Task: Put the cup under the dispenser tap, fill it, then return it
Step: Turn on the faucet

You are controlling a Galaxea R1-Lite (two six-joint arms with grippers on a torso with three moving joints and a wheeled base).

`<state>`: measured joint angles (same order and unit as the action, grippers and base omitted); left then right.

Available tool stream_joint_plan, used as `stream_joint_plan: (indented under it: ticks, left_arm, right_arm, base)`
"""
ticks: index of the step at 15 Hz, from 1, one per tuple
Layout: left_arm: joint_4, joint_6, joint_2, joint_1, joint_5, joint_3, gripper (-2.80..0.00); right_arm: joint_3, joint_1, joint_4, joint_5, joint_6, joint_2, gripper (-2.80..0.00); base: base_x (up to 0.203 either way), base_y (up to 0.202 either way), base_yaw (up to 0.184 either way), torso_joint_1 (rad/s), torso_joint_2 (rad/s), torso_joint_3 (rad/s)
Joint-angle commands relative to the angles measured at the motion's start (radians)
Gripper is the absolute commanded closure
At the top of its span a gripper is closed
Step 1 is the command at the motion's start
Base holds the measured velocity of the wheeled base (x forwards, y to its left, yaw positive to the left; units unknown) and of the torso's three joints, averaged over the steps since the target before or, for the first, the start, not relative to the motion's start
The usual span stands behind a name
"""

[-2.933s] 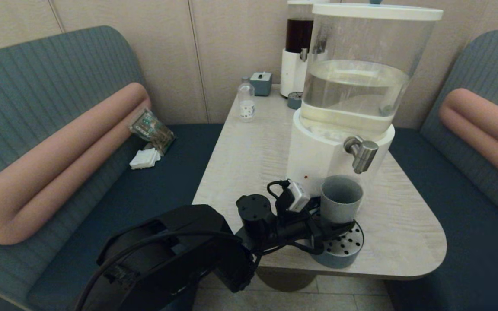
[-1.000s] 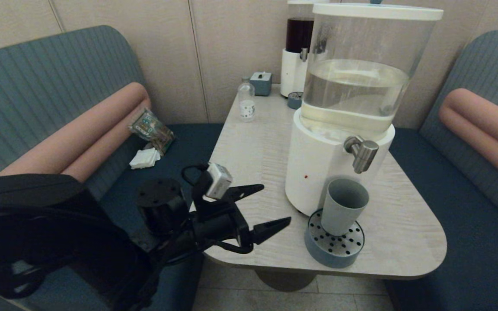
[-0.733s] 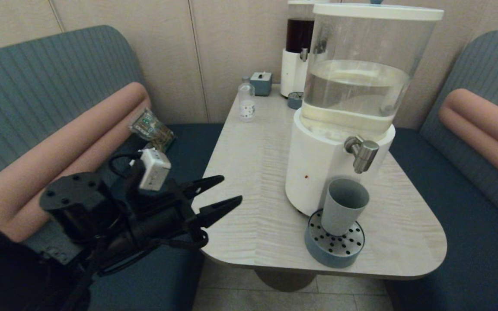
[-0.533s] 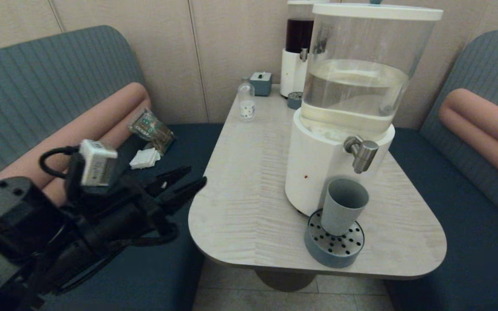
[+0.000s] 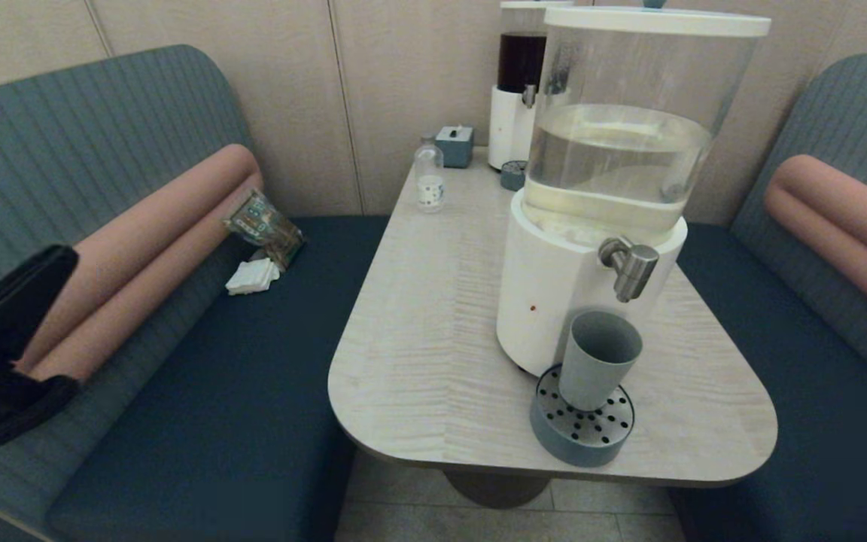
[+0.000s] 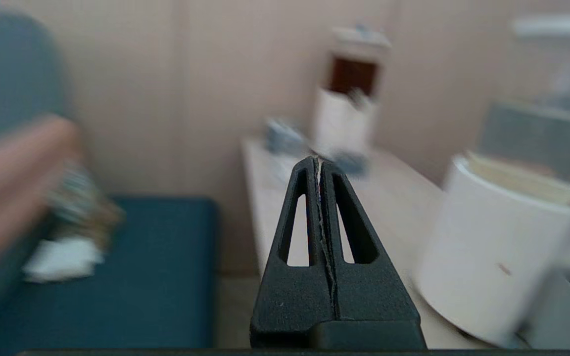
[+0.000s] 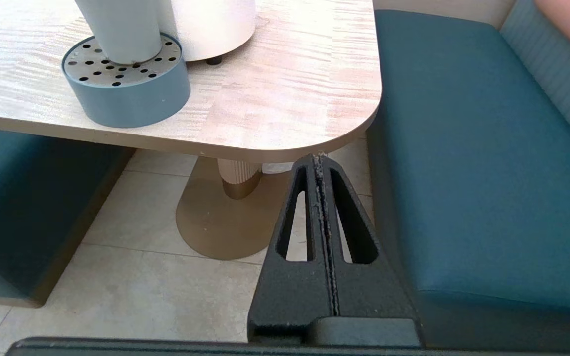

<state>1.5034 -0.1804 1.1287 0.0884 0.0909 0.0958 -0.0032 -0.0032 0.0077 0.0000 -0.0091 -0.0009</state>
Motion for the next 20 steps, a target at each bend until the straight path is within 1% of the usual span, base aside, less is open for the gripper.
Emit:
stream_joint_plan:
  ticks: [1, 3, 4, 5, 6, 7, 8, 11, 12, 13, 14, 15, 16, 18, 19, 20]
  left_arm:
    - [0.006, -0.001, -0.174, -0.068, -0.003, -0.064, 0.00]
    - [-0.012, 0.004, -0.268, -0.088, -0.001, -0.088, 0.00]
    - [-0.047, 0.005, -0.317, -0.091, 0.008, -0.091, 0.00]
    - [-0.117, 0.006, -0.383, -0.092, 0.031, -0.087, 0.00]
    - [-0.212, 0.006, -0.461, -0.093, 0.061, -0.074, 0.00]
    - [-0.331, 0.005, -0.543, -0.094, 0.082, -0.050, 0.00]
    - [-0.493, 0.006, -0.641, -0.094, 0.098, -0.010, 0.00]
    - [-1.152, 0.019, -0.919, -0.094, 0.152, 0.183, 0.00]
    - [-1.337, 0.045, -1.000, -0.094, 0.176, 0.250, 0.00]
    - [-1.457, 0.094, -1.061, -0.094, 0.191, 0.281, 0.00]
    - [-1.531, 0.163, -1.106, -0.094, 0.193, 0.282, 0.00]
    - [-1.560, 0.225, -1.127, -0.094, 0.170, 0.243, 0.00]
    - [-1.566, 0.269, -1.128, -0.095, 0.135, 0.183, 0.00]
    - [-1.563, 0.347, -1.129, -0.095, 0.076, 0.064, 0.00]
    - [-1.560, 0.372, -1.129, -0.095, 0.051, 0.006, 0.00]
    - [-1.557, 0.383, -1.129, -0.095, 0.030, -0.039, 0.00]
  right_arm:
    - [0.000, 0.000, 0.000, 0.000, 0.000, 0.001, 0.00]
    - [0.000, 0.000, 0.000, 0.000, 0.000, 0.001, 0.00]
    - [0.000, 0.000, 0.000, 0.000, -0.001, 0.001, 0.00]
    - [0.000, 0.000, 0.000, 0.000, 0.000, 0.001, 0.00]
    - [0.000, 0.000, 0.000, 0.000, -0.002, 0.001, 0.00]
    - [0.000, 0.000, 0.000, 0.000, -0.002, 0.001, 0.00]
    - [0.000, 0.000, 0.000, 0.000, 0.000, 0.001, 0.00]
    - [0.000, 0.000, 0.000, 0.000, -0.001, 0.001, 0.00]
    - [0.000, 0.000, 0.000, 0.000, -0.001, 0.001, 0.00]
    - [0.000, 0.000, 0.000, 0.000, -0.002, 0.001, 0.00]
    - [0.000, 0.000, 0.000, -0.001, -0.001, 0.001, 0.00]
    - [0.000, 0.000, 0.000, 0.000, 0.000, 0.001, 0.00]
    - [0.000, 0.000, 0.000, 0.000, -0.001, 0.001, 0.00]
    - [0.000, 0.000, 0.000, 0.000, -0.002, 0.001, 0.00]
    - [0.000, 0.000, 0.000, 0.000, -0.001, 0.001, 0.00]
    - [0.000, 0.000, 0.000, 0.000, -0.002, 0.001, 0.00]
  base:
    - [0.000, 0.000, 0.000, 0.000, 0.00, 0.000]
    - [0.000, 0.000, 0.000, 0.000, 0.00, 0.000]
    - [0.000, 0.000, 0.000, 0.000, 0.00, 0.000]
    - [0.000, 0.000, 0.000, 0.000, 0.00, 0.000]
    - [0.000, 0.000, 0.000, 0.000, 0.00, 0.000]
    - [0.000, 0.000, 0.000, 0.000, 0.00, 0.000]
    - [0.000, 0.000, 0.000, 0.000, 0.00, 0.000]
    - [0.000, 0.000, 0.000, 0.000, 0.00, 0.000]
    - [0.000, 0.000, 0.000, 0.000, 0.00, 0.000]
    - [0.000, 0.000, 0.000, 0.000, 0.00, 0.000]
    - [0.000, 0.000, 0.000, 0.000, 0.00, 0.000]
    - [0.000, 0.000, 0.000, 0.000, 0.00, 0.000]
    - [0.000, 0.000, 0.000, 0.000, 0.00, 0.000]
    - [0.000, 0.000, 0.000, 0.000, 0.00, 0.000]
    - [0.000, 0.000, 0.000, 0.000, 0.00, 0.000]
    - [0.000, 0.000, 0.000, 0.000, 0.00, 0.000]
